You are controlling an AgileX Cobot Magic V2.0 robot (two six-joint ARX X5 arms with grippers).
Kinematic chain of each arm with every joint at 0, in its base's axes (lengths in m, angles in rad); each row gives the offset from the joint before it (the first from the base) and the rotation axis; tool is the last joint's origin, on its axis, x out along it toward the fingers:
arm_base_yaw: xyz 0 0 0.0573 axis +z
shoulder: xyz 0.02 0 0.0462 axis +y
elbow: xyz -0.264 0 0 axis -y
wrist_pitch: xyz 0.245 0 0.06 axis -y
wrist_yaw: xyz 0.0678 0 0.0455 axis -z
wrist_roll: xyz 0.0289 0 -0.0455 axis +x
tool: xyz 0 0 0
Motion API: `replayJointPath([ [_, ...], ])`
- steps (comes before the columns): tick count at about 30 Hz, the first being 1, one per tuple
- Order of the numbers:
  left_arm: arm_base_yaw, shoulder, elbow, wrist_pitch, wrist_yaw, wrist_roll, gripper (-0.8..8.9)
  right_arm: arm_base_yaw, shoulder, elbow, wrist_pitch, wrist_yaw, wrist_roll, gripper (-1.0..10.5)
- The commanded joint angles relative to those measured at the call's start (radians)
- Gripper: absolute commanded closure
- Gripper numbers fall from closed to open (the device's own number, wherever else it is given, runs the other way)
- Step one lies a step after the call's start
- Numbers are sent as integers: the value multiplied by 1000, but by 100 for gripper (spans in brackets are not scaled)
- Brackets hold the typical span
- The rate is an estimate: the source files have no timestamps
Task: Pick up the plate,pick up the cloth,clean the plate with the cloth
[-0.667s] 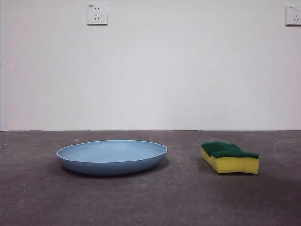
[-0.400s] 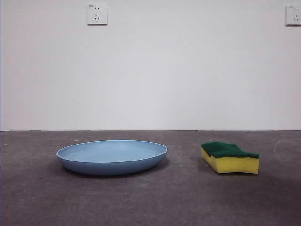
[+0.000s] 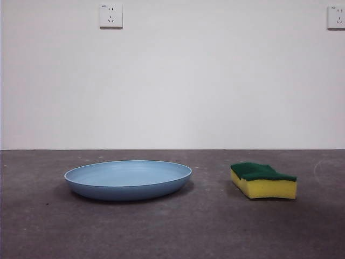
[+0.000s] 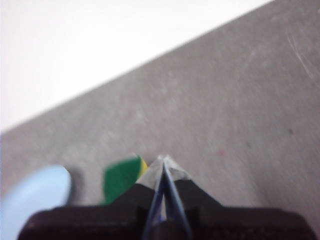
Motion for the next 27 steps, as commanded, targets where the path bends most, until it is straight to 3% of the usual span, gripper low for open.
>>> replayJointPath([
  [1,2,42,82,-27,13,-45,819,2,68,98,2,-2,44,958],
  [6,2,210,236,-59,36,-35,819,2,282,321,-104,-24,-23,957],
  [17,0,661,577,-152,145,56,805,2,758,785,-352,-328,-243,932],
  [19,0,727,623,-178,184,69,709,2,814,830,-366,-372,-264,827],
  [21,0,786,660,-197,218,68,506,2,858,858,-367,-397,-263,665],
  [23,0,827,678,-195,240,60,366,2,884,868,-366,-393,-263,532],
  [25,0,854,682,-191,260,29,365,2,898,869,-367,-393,-262,441],
  [27,-1,877,682,-193,298,27,365,2,902,869,-375,-390,-262,435],
])
